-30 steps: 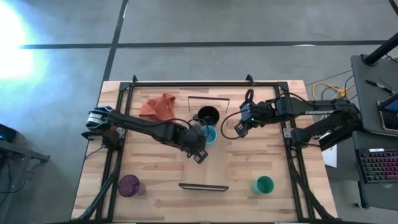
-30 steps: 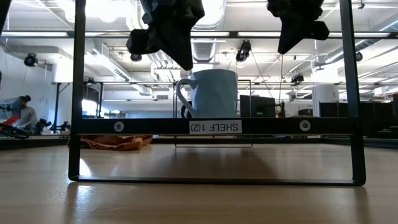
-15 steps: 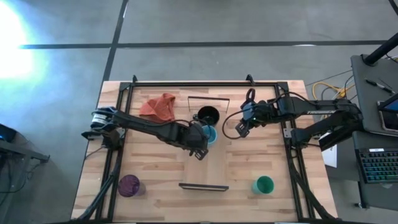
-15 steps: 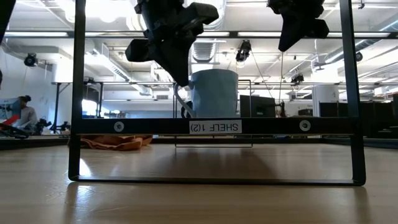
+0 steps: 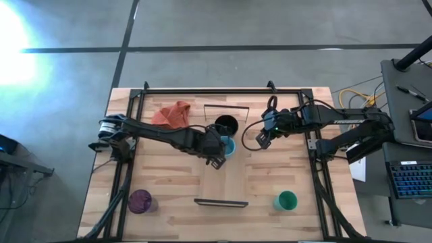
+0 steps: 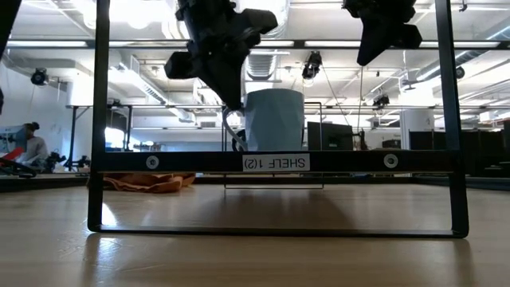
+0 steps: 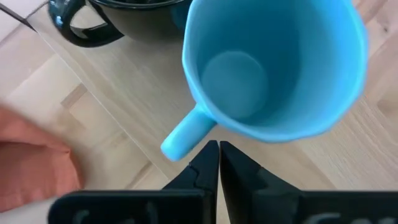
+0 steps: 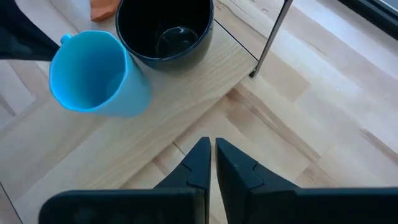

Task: Stack small to large cups/mugs on shelf
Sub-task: Put the green cup on the shelf

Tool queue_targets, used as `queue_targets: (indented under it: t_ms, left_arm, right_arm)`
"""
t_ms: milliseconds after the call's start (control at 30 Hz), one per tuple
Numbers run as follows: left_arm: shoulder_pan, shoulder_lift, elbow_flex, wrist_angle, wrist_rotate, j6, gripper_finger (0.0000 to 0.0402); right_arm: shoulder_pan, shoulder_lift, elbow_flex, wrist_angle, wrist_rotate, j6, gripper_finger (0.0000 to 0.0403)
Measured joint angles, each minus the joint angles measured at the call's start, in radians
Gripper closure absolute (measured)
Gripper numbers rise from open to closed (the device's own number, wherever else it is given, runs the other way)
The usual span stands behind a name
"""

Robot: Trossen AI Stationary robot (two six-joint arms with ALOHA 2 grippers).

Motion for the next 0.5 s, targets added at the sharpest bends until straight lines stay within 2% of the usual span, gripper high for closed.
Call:
queue_targets:
  t_ms: [167,367,500]
  left_arm:
    - [-0.017,-0.067,0.004,-0.053,0.001,-0.005,0.0401]
    - [-0.081,-0.250,0.003,-0.100,-0.059,-0.034,0.0401]
    - [-0.113,-0.308,-0.015,-0.208,-0.066,-0.124,0.0379]
  right_arm:
    - [0.000,0.000,0.000,-0.001,-0.022,-0.001,0.0385]
    - [0.000,0.000,-0.001,0.000,-0.060,-0.043,0.0385]
    - [0.000,0.000,-0.002,0.005,-0.087,-0.061,0.0384]
